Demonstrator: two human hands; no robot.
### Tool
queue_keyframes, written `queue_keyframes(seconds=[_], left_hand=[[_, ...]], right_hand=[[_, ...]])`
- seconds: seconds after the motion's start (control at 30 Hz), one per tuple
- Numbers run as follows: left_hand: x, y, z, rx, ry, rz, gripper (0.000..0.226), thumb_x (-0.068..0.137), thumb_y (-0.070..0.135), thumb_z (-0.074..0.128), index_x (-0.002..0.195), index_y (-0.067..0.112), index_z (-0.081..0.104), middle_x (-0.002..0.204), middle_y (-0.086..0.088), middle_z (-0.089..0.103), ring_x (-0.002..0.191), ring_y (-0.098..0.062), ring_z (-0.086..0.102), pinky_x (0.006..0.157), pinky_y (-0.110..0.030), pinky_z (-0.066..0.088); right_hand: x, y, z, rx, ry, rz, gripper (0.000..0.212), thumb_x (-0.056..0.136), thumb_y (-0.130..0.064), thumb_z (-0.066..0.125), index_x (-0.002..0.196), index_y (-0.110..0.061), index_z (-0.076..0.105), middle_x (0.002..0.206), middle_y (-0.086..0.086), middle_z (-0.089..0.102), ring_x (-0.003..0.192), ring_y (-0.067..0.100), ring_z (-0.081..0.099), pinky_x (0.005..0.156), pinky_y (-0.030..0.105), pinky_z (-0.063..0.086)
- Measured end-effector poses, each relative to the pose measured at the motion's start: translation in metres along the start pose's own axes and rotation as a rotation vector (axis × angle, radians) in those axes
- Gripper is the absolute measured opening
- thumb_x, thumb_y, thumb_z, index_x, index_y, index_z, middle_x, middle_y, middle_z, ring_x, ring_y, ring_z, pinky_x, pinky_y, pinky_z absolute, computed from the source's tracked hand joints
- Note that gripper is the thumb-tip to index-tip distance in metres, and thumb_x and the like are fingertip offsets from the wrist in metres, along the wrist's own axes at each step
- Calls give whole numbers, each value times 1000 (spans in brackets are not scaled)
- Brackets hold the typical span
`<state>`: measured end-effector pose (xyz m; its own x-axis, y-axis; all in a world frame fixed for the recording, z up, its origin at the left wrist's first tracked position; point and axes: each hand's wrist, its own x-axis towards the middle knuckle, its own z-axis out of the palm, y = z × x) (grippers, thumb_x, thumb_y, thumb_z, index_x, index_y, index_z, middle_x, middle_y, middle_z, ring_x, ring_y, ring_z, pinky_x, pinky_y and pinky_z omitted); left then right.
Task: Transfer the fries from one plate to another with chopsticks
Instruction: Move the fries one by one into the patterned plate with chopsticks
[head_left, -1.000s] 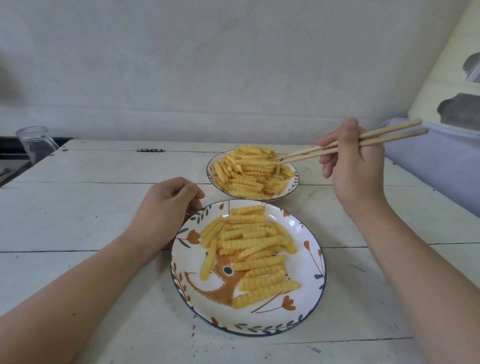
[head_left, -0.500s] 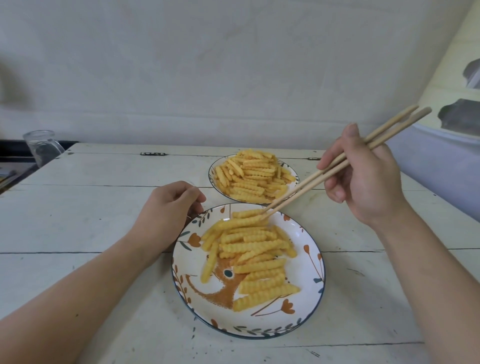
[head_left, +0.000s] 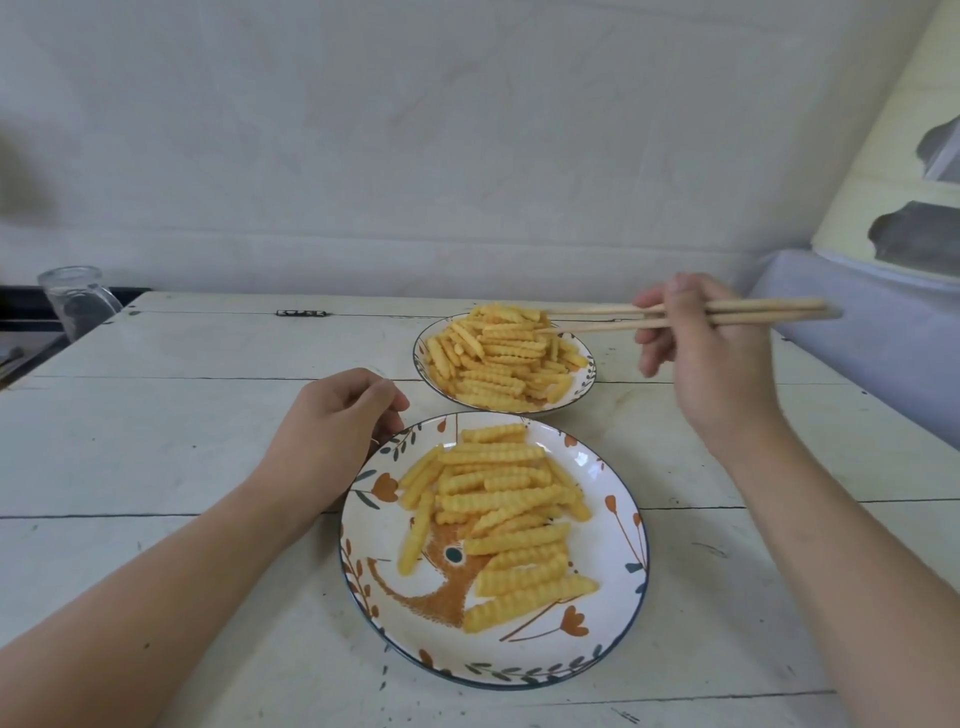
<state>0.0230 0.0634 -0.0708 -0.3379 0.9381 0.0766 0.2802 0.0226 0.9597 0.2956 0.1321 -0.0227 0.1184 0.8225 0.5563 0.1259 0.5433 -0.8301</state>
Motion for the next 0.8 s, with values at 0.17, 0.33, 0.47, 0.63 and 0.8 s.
queue_keyframes(seconds=[0.17,0.33,0.47,0.63,0.8], left_hand=[[0,1,0,-1,1,-8,29,102,19,53,84,12,74,69,4,69,66,-19,60,69,-38,52],[1,1,1,-2,-5,-10,29,102,19,53,84,12,74,71,2,69,64,-18,60,66,-35,51],[1,0,0,-6,-5,-17,29,102,19,53,83,13,74,71,1,69,64,-19,61,65,-36,51],[1,-1,0,-13,-10,-14,29,102,19,53,83,12,74,72,1,69,65,-21,60,67,-38,51],[1,0,1,0,-5,-7,29,101,19,53,83,13,74,71,1,70,67,-21,61,69,-39,52]], right_hand=[[-5,16,21,-111,-45,-19,31,106,-28,46,90,-13,67,63,-12,61,53,8,55,54,21,47],[-2,20,27,-121,-69,-17,32,106,-29,46,93,-9,67,66,-11,61,53,7,55,54,19,47],[0,19,25,-92,-42,12,34,107,-28,45,89,-8,66,66,4,57,47,12,53,49,21,46],[2,13,19,-28,31,-9,39,107,-28,45,78,-9,64,60,9,55,40,16,48,43,23,42],[4,16,17,-23,-4,18,38,106,-29,47,82,-8,67,59,7,56,41,16,49,43,23,43]])
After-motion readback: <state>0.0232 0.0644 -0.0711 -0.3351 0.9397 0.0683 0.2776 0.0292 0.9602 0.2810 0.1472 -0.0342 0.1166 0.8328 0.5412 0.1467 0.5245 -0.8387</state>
